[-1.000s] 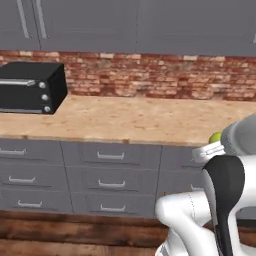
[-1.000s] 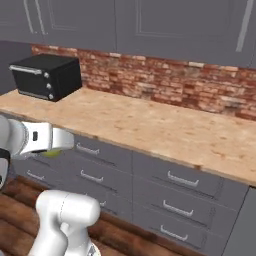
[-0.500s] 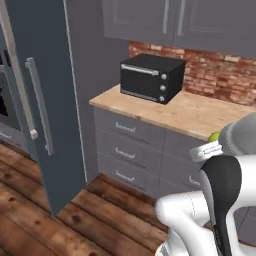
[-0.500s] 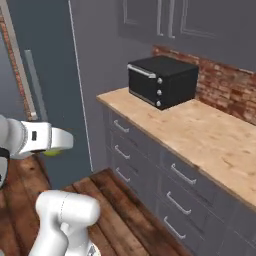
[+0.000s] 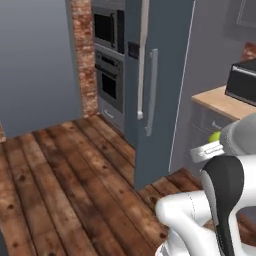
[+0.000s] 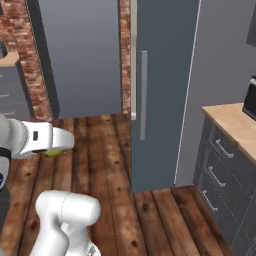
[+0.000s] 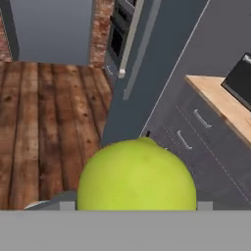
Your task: Place the liquor on the top shelf of the fridge to keep it out of children's reach, and place the onion and pear on lower shelves for easy access.
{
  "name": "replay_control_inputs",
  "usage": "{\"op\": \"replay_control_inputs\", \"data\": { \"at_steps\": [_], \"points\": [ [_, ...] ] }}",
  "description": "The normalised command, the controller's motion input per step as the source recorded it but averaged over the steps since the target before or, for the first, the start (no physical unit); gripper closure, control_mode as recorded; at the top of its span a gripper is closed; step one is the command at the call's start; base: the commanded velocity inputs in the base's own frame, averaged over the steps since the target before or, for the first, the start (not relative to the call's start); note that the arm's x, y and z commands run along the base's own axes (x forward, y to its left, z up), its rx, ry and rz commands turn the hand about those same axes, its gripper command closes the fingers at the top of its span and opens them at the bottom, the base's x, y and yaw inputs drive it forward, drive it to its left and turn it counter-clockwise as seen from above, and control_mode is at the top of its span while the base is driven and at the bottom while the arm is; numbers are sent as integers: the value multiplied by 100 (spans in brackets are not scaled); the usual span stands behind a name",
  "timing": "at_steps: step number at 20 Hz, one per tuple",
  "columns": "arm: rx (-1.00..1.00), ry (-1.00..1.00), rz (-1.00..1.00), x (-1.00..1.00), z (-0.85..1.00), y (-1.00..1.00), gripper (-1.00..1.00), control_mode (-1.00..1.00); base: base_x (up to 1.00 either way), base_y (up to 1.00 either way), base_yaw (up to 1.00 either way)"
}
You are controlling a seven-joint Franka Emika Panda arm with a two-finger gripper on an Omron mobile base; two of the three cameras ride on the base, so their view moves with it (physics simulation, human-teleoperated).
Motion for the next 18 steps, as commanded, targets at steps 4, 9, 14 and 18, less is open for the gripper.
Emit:
{"op": "replay_control_inputs", "data": {
  "at_steps": [4, 9, 14, 18],
  "points": [
    [0, 0, 0, 0, 0, 0, 100, 100, 24, 100, 55],
    [0, 0, 0, 0, 0, 0, 100, 100, 70, 81, 39],
    [0, 0, 0, 0, 0, 0, 100, 100, 96, 21, 2],
    [0, 0, 0, 0, 0, 0, 100, 100, 100, 28, -1]
  ]
}}
